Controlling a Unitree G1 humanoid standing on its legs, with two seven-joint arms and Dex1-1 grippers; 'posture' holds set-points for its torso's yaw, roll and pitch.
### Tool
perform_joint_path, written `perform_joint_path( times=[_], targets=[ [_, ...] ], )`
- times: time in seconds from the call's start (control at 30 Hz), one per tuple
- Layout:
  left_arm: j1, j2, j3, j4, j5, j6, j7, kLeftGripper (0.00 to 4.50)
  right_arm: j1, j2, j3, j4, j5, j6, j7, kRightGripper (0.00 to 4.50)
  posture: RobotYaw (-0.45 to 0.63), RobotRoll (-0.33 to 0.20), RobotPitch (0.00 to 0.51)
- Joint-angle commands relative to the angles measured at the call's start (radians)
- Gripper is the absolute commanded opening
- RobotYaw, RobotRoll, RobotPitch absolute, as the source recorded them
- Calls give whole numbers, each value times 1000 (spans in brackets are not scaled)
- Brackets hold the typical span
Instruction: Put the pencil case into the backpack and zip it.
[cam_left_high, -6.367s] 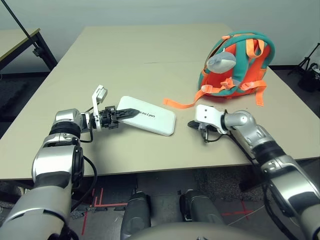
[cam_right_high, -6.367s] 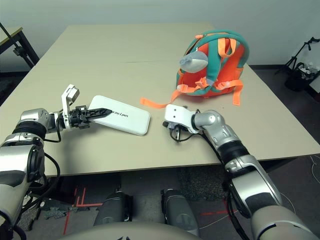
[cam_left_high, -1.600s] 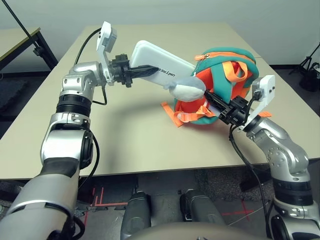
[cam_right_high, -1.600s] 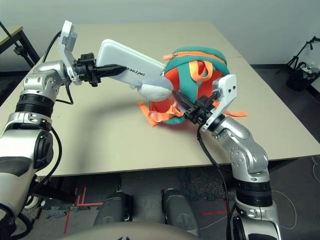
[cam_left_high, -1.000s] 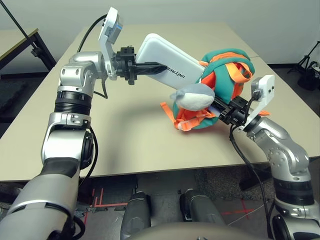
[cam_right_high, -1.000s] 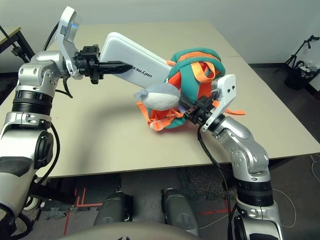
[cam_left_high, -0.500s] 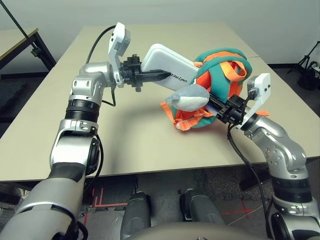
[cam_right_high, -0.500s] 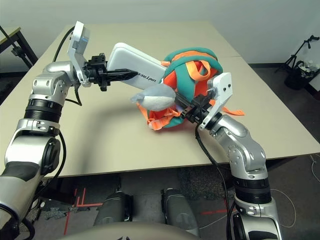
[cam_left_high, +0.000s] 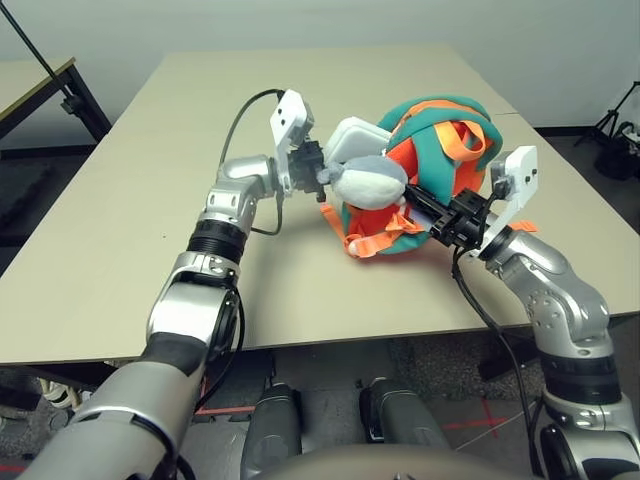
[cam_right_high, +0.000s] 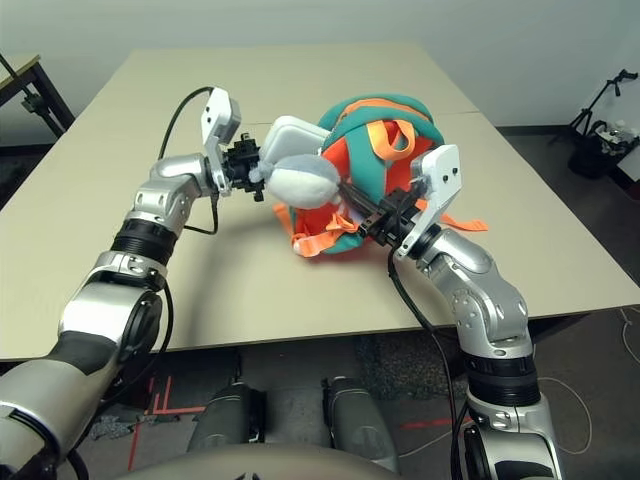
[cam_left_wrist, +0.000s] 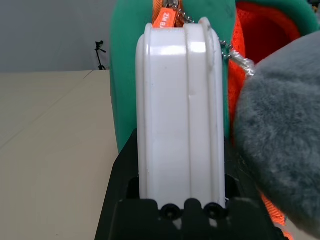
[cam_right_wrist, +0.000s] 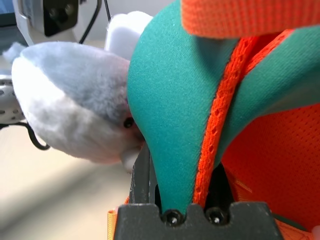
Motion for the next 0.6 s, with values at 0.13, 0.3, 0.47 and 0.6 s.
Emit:
perform_joint_path(
  times=[0.13, 0.3, 0.47, 0.6],
  targets=[
    [-14, -41, 0, 58, 34, -80, 90, 1381, -5, 11, 35, -5, -5, -10, 11, 127, -207, 0, 0],
    [2, -23, -8, 1, 15, -21, 40, 3118, 3, 9, 35, -8, -7, -11, 12, 127, -204, 0, 0],
    [36, 44, 3, -200, -53, 171, -30, 4500, 0, 9, 37, -3, -8, -12, 15, 127, -191, 0, 0],
    [83, 128, 4, -377, -94, 322, -42, 4500, -6, 12, 43, 6, -9, -17, 16, 127, -186, 0, 2]
  ],
)
